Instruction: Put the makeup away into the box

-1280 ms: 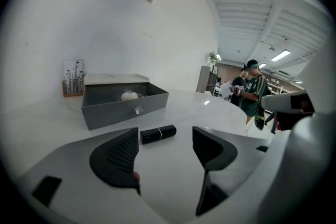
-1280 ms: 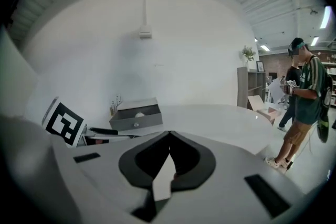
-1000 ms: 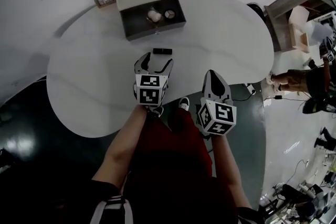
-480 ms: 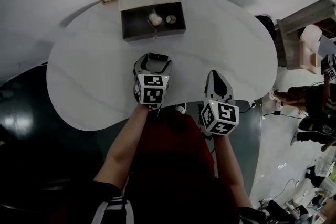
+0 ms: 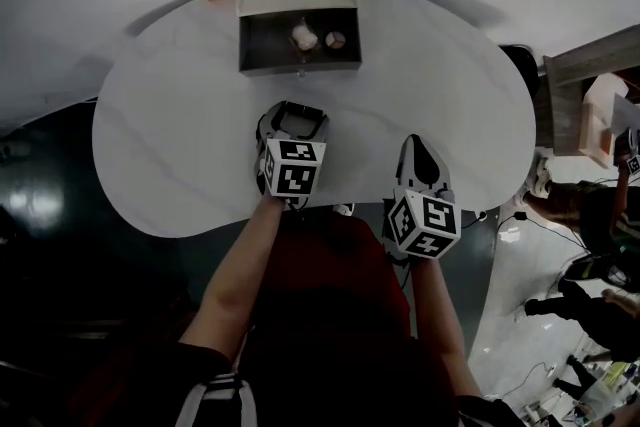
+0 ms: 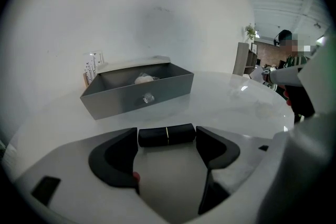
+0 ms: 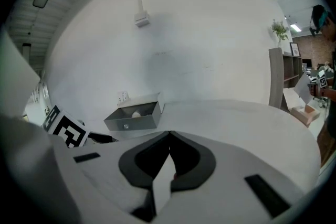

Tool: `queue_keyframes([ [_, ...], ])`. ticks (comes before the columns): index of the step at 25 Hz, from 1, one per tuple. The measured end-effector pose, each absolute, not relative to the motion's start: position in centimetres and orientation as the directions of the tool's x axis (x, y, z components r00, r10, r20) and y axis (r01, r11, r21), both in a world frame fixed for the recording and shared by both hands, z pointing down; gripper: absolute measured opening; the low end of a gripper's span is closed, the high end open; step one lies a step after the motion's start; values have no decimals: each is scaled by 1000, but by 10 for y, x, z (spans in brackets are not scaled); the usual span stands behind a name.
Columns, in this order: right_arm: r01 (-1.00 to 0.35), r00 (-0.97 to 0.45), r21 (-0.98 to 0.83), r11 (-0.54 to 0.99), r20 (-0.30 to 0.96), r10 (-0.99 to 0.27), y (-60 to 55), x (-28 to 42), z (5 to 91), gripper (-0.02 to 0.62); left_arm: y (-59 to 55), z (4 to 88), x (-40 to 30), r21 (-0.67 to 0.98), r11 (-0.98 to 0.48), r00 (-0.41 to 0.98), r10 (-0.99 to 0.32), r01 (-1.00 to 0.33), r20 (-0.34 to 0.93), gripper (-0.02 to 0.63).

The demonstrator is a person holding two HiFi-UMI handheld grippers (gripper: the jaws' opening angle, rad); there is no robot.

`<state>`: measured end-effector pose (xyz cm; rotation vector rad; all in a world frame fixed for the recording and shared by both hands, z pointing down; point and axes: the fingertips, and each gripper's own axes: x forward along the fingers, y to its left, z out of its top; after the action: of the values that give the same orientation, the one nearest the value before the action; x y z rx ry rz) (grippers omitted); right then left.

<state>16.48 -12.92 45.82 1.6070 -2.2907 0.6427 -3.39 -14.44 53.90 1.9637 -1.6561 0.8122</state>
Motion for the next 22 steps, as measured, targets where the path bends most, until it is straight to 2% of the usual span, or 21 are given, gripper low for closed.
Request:
queue_keyframes([
  [13,-896,-443,-200,396,462,-769,-137,138,462,14,-146,543,-32,-19,-193,122,-692,-981,712,345],
  [22,-888,-458,-193,417,444,-770,-129,140,453,14,-144,541,-33,-1,-186,128,-683,-983,719,345],
])
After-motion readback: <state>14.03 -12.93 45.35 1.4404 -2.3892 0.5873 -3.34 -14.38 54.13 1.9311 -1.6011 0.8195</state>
